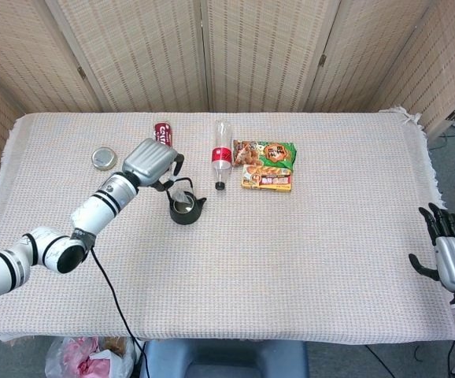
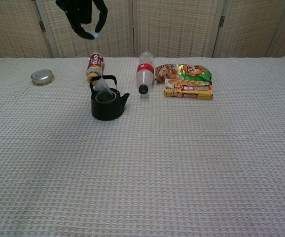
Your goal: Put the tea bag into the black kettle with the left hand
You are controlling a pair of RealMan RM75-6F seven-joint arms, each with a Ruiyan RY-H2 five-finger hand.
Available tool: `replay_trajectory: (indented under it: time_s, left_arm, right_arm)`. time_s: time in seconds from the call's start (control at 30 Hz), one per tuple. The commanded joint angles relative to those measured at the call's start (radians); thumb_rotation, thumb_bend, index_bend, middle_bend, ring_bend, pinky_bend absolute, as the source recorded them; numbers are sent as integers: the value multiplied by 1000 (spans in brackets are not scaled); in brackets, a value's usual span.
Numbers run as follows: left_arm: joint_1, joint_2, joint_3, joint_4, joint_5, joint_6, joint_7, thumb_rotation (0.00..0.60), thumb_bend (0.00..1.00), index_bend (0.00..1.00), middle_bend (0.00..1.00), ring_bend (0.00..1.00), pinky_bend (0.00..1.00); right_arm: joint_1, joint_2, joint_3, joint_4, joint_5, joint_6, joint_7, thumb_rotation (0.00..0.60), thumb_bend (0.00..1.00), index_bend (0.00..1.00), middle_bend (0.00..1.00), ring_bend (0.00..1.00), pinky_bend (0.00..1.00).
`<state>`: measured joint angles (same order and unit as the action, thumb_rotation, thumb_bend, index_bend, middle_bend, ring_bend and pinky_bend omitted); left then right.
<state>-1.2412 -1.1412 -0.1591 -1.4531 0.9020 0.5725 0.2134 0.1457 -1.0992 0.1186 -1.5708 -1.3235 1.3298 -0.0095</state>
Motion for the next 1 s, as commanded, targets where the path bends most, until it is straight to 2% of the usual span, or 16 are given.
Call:
replay_trajectory:
  time_s: [0.03,0.67,1.0]
  left_arm:
    - [9,0,4,-8,8,3,-7,600,372,575,1000,1000,1000]
    - [69,-81,-7,14,107,6,-119,600,372,574,1000,1000,1000]
    - [170,-71,22,-107,180,111,-152,600,371,566,1000,1000,1000]
  right_arm:
    - [0,0,0,1,1,0,0,600,227,0,0,0,0]
    - [-3,1,-7,-3,-22,12,5,600,227,0,0,0,0]
    - [-8,3,-17,-10,-50,25,14,600,226,0,0,0,0]
